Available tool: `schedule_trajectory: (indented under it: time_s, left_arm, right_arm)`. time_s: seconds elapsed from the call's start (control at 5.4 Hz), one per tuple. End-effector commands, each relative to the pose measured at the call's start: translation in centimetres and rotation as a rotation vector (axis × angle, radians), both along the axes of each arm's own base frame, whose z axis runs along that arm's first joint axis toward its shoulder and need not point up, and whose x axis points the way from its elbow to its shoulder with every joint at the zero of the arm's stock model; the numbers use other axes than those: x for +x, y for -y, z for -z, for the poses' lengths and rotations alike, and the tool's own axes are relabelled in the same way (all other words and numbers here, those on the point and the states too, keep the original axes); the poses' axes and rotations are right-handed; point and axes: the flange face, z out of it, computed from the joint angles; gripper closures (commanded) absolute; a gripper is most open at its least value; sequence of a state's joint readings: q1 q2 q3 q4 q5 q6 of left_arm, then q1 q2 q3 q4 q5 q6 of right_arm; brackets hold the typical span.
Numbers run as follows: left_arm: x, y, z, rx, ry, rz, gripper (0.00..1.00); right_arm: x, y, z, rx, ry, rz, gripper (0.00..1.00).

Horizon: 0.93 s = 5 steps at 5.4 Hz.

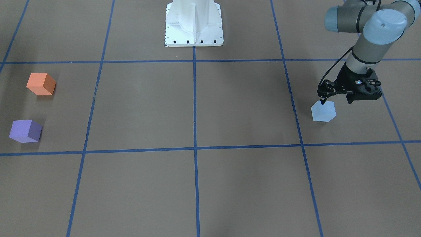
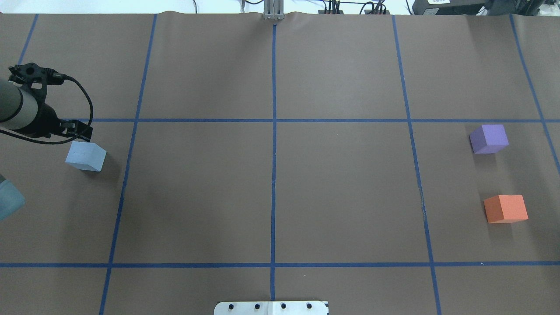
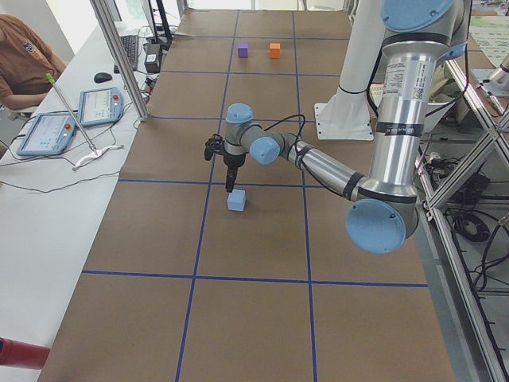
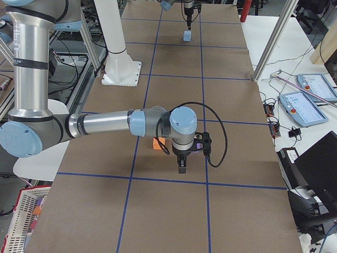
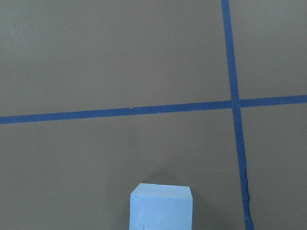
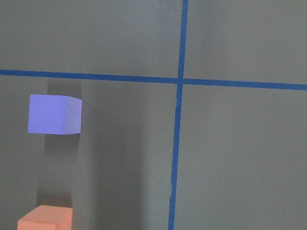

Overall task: Place blue block between orange and purple blocks
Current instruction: 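Lower the left gripper onto the light blue cube and close it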

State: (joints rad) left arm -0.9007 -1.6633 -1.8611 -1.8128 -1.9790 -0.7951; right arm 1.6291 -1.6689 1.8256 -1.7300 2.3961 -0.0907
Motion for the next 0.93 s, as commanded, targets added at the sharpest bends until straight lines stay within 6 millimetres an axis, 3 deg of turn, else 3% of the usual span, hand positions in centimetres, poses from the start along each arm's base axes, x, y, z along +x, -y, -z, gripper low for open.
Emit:
schedule_trajectory:
  time_s: [0.0,0.74]
  left_arm:
    - [0.7,0.4,-2.1,0.037,-0.045,0.004,0.00]
    - [2.7,-0.1,-4.9,-0.001,-0.015,-0.030,0.00]
  right_arm:
    - [0.0,0.1,0.1,0.002,0.000,0.000,0.01]
    - [0.0,0.3,0.2,0.005,0.000,0.000,0.00]
